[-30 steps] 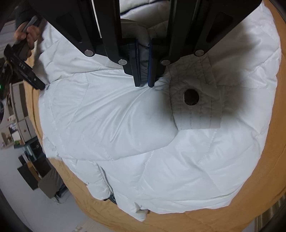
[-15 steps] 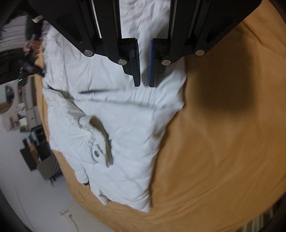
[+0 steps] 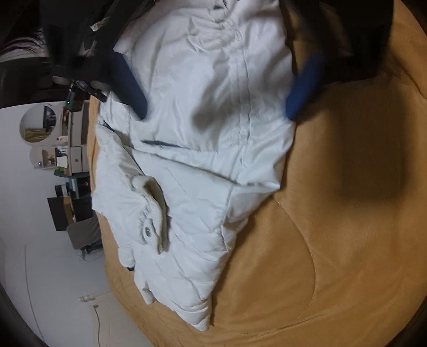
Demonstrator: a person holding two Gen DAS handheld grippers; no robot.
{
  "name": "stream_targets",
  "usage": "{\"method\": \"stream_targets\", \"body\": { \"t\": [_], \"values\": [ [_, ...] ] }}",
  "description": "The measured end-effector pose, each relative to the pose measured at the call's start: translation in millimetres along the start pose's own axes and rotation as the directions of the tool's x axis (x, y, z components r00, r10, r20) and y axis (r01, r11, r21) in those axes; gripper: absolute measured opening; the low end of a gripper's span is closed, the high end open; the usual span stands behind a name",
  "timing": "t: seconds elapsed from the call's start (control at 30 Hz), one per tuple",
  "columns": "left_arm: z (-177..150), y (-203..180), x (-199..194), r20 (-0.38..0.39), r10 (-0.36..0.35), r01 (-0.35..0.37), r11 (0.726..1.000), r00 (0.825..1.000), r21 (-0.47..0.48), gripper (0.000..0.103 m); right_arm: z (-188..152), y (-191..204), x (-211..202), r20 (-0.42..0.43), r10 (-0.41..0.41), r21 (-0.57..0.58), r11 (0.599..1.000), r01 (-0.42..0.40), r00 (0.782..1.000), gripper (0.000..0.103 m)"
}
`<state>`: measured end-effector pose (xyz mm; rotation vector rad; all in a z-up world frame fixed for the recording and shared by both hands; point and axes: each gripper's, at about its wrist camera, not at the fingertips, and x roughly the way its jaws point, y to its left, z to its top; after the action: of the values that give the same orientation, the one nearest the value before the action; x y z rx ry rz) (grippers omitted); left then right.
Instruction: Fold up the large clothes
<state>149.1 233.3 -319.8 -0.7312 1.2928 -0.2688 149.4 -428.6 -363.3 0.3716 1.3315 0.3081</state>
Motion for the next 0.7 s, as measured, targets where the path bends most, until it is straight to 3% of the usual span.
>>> {"method": "stream_targets", "body": {
  "t": [0.1,0.2,0.33,0.43,0.63,0.7],
  "values": [
    [-1.6,-7.4,5.6,-0.016,0.107,-0.105,0.992,0.994,0.074,0.103,-4.0,1.5,-1.0,0.005,0.048,-0.021,0.999,-0.048,0.999,0.103],
    [6.1,-8.2,26.8,-0.067,0.039,-0.034,0.996,0.997,0.086,0.103,3.2,-2.2,9.6,-0.043,0.062,-0.009,0.998,-0.063,0.997,0.103],
    [8.6,-3.9,47.3,-0.085,0.039,-0.031,0.996,0.996,0.087,0.103,7.3,-0.2,15.7,-0.071,0.072,-0.032,0.997,-0.074,0.995,0.102],
    [-3.9,-2.8,37.6,-0.050,-0.006,0.011,0.996,0.999,0.094,0.103,1.6,3.2,9.5,-0.082,0.071,-0.063,0.995,-0.076,0.994,0.100],
    [-40.2,1.1,33.1,-0.102,-0.111,0.125,0.982,0.988,0.141,0.102,-15.6,-2.2,-5.5,-0.087,0.179,-0.038,0.982,-0.183,0.980,0.099],
    [-50.6,-3.5,31.2,-0.088,-0.121,0.135,0.975,0.989,0.177,0.102,-20.1,-3.4,-12.5,-0.066,0.195,-0.034,0.980,-0.198,0.979,0.085]
  ]
}}
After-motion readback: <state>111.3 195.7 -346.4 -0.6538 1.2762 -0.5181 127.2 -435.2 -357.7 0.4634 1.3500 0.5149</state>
